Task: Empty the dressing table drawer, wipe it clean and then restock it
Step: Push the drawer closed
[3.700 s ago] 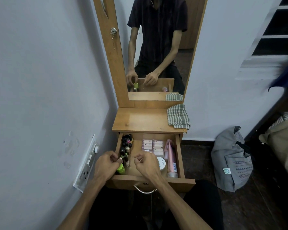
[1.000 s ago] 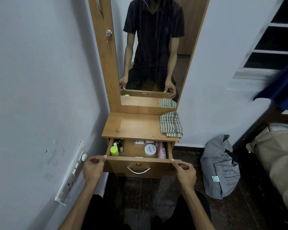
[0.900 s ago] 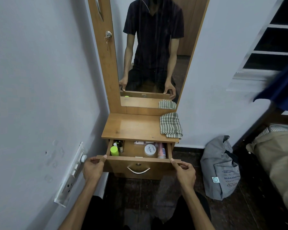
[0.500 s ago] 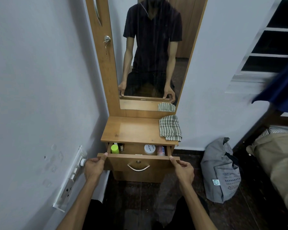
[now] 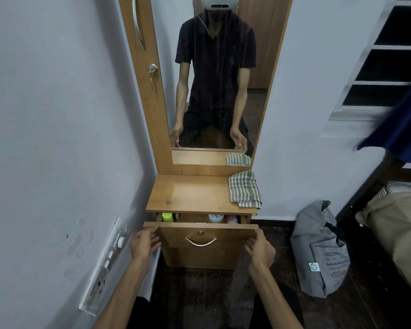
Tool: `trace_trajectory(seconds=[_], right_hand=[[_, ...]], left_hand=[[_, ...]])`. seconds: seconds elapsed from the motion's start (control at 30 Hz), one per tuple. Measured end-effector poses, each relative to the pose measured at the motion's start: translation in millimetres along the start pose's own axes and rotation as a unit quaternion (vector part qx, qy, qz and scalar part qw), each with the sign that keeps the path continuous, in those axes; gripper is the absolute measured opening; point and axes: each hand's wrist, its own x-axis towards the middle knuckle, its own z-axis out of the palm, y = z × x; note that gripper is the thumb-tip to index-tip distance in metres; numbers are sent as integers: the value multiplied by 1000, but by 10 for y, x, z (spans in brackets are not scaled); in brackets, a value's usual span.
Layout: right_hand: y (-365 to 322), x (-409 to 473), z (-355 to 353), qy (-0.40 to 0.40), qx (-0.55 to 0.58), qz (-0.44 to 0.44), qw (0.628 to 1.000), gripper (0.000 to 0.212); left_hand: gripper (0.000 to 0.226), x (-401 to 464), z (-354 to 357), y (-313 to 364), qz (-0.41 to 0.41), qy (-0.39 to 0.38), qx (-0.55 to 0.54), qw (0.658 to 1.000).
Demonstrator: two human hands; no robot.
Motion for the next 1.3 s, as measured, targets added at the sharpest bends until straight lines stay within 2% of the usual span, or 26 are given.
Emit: trace_trajectory(seconds=[0.07, 0.13, 0.23, 0.33, 0.5, 0.83, 1.0, 1.1, 1.23, 1.3], right_hand=[[-28, -29, 49, -31, 54, 22, 998, 28], [-75, -44, 94, -54, 82, 35, 995, 44], [-178, -63, 152, -83, 89, 38, 992, 55], [-285, -46, 215, -109, 83, 41, 990, 61], [-389, 47, 324, -152, 68, 38, 985, 64], [-436, 88, 460, -155, 68, 17, 985, 65], [-533, 19, 542, -169, 76, 27, 982, 53], [-518, 6, 441, -191, 51, 31, 980, 71], [-583, -38, 258, -228, 32, 30, 973, 94], [-612, -54, 213, -224, 27, 24, 974, 87]], left_hand=[[30, -28, 48, 37, -5, -13, -26, 1000], [38, -56, 99, 69, -7, -29, -45, 999], [55, -89, 184, 113, -5, -55, -65, 996], [59, -98, 290, 154, 2, -81, -76, 994], [58, -74, 435, 225, 0, -106, -100, 989], [52, -41, 548, 359, -3, -119, -104, 987], [51, -44, 541, 434, -10, -142, -103, 984], [53, -58, 478, 384, -22, -152, -85, 985], [70, -102, 452, 389, -20, -141, -71, 987], [76, -165, 455, 419, -17, -134, -70, 988]])
